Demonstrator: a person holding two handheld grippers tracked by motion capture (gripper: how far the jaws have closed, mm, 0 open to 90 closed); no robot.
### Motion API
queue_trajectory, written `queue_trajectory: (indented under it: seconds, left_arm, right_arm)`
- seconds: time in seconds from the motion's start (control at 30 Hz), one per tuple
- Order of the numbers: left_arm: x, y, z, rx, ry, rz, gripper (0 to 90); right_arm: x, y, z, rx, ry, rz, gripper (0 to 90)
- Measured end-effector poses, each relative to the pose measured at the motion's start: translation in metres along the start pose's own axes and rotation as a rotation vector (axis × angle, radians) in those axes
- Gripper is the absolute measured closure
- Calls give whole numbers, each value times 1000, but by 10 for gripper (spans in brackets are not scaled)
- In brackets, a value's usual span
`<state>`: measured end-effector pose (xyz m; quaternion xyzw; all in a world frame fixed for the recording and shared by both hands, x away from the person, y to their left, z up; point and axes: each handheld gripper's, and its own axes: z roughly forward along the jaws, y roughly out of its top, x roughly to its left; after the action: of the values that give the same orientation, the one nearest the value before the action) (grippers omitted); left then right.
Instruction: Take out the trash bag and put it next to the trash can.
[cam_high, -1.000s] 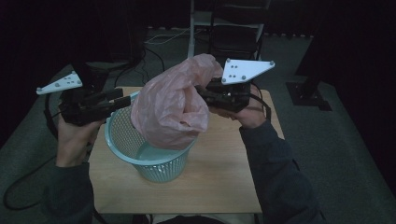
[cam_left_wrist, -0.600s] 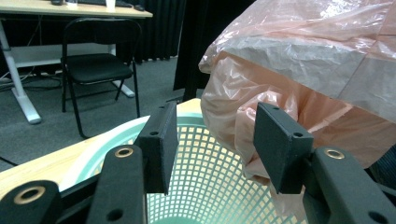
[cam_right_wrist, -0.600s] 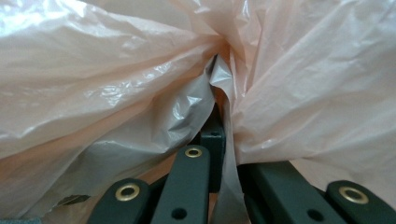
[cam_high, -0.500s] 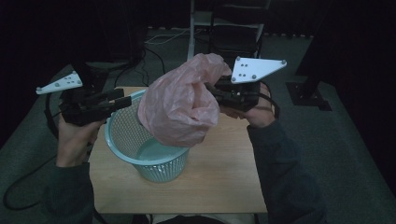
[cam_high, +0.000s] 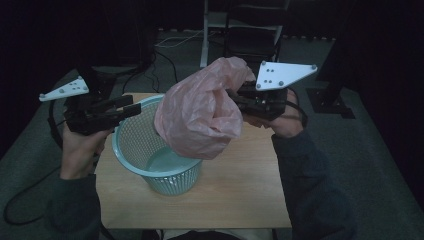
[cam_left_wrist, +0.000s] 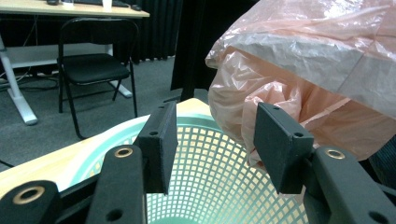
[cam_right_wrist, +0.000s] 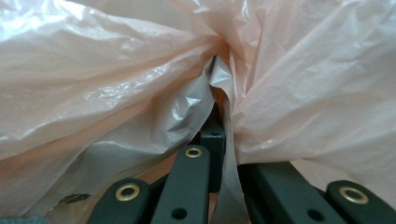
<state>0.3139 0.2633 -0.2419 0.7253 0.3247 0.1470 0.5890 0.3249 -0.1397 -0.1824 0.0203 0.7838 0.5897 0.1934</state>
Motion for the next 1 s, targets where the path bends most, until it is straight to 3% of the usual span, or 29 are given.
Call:
queue_trajectory:
  seconds: [0.37,1.0]
  left_arm:
    - [0,-1,1,7,-2,1,500]
    - [-3,-1,2,10,-7,7,499]
  right_arm:
    - [-1,-3,-14,0,-12,3,894]
    - [-7,-11,-53,22,-78,14,893]
